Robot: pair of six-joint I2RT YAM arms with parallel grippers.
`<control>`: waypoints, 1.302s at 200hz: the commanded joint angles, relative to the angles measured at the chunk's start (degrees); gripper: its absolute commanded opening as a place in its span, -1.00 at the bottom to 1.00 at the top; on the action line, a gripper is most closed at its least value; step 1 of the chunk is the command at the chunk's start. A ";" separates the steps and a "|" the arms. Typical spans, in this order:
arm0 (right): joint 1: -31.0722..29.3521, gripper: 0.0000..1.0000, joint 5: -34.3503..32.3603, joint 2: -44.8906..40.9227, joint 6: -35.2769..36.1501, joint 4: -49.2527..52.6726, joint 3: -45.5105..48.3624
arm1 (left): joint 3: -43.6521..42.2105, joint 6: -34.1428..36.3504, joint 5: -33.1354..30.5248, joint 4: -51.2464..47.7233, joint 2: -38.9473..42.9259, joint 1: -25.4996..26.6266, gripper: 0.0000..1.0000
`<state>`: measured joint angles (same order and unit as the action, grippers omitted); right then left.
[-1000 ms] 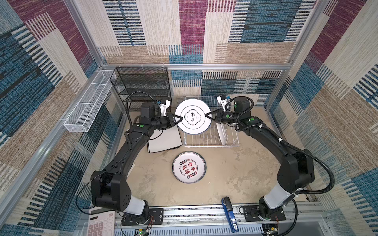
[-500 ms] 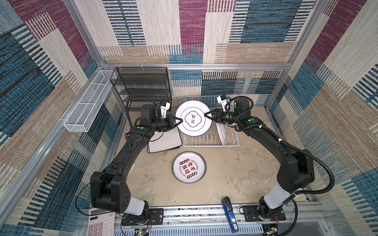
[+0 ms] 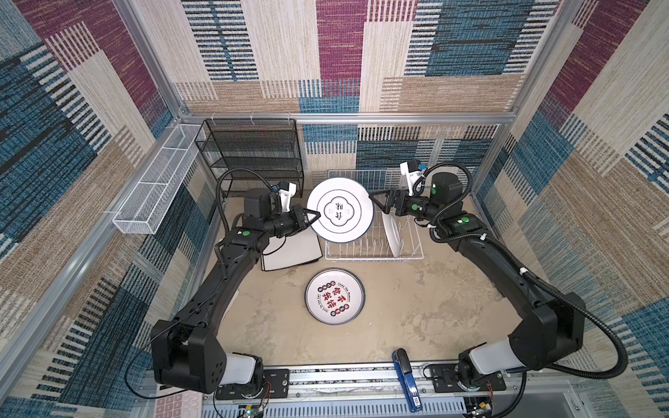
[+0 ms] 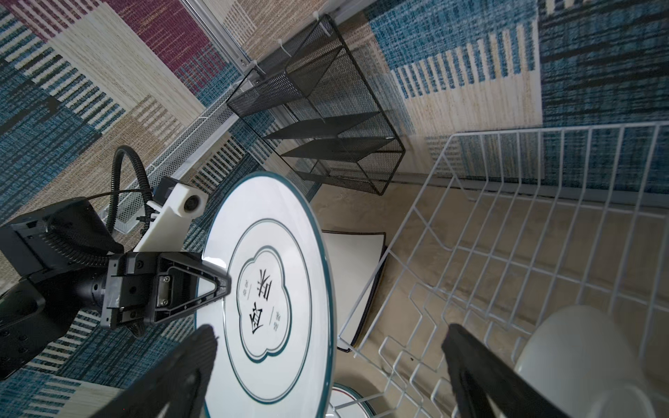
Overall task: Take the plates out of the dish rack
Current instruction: 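Lower the emblem plate onto the floor stack with the left gripper while the right withdraws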
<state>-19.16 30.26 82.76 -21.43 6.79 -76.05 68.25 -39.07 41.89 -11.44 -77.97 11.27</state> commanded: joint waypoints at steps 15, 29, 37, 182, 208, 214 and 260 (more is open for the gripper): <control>0.04 0.99 -5.91 -4.90 13.31 -0.89 2.90 | -4.26 -3.14 -1.27 0.37 4.96 -0.05 -1.00; -0.07 0.99 -5.61 -6.94 16.40 -1.12 4.36 | -5.50 -2.17 -1.41 -2.05 6.62 -0.06 -1.00; -0.16 0.99 -4.96 -8.30 18.91 -1.45 5.81 | -5.90 -1.21 -1.51 -4.16 7.40 -0.10 -1.00; -9.43 0.99 -6.93 -18.95 39.92 6.08 19.63 | -19.37 5.73 -3.77 -26.61 16.52 -0.05 -1.00; -10.79 0.99 -7.25 -18.87 41.17 8.30 20.34 | -21.90 5.55 -3.50 -26.51 17.51 -0.04 -1.00; -11.13 0.99 -7.78 -18.78 41.33 8.86 20.49 | -22.88 5.34 -2.96 -25.77 17.48 -0.02 -1.00; -12.18 0.99 -9.26 -18.68 41.38 9.02 21.64 | -26.61 5.10 -3.25 -22.86 15.55 -0.01 -1.00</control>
<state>-31.05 21.91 64.05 19.38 15.90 -54.48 42.57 -34.61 37.93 -36.88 -62.06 11.27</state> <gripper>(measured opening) 0.993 0.090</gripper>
